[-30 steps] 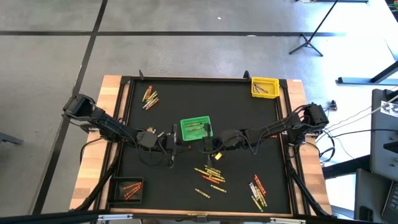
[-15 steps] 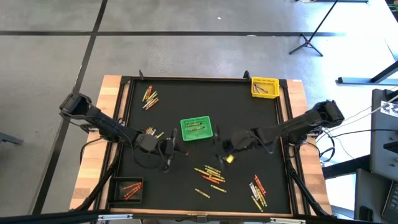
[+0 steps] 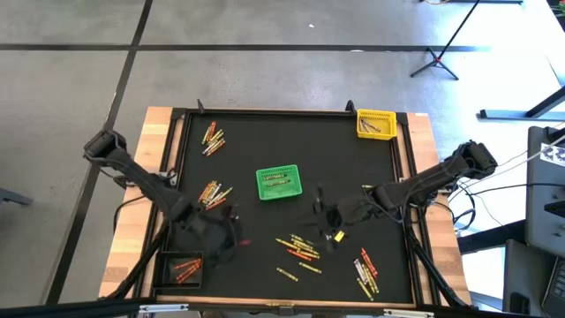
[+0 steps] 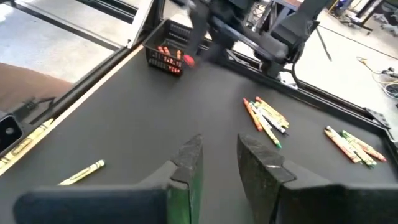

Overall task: Sort crayons
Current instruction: Put the orange crayon into the black bin

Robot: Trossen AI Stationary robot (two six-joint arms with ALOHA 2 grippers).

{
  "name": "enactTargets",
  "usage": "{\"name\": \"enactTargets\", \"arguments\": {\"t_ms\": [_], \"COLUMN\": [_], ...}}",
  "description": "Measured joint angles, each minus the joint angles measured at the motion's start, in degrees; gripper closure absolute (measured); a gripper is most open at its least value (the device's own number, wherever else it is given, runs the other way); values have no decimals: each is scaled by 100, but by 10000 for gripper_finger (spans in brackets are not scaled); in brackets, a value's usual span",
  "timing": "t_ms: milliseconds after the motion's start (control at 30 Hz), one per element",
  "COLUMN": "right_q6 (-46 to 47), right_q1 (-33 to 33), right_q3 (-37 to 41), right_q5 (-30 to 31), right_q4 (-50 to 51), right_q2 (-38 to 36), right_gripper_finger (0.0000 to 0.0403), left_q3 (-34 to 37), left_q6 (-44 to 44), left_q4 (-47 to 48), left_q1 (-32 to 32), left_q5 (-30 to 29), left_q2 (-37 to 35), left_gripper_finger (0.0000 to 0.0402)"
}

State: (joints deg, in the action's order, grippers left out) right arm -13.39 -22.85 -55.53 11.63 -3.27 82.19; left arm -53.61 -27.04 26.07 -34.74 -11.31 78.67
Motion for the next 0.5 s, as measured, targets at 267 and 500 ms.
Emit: {"name": "enactTargets", "arguments": {"t_ms": [267,500], "right_q6": [95,103], "right_q1": [2,2], "right_q3": [0,0], "right_q5": [-4,-4], "right_q4": [-4,11], "right_q2": [0,2], "right_gripper_finger": [309,309], "left_q3": [-155,-117], "left_q6": [-1969,-3503], "left_q4": [612,944], "left_q1": [-1038,-1923], "left_q5": [678,416], "left_q2": [0,66], "left_gripper_finger": [390,389]}}
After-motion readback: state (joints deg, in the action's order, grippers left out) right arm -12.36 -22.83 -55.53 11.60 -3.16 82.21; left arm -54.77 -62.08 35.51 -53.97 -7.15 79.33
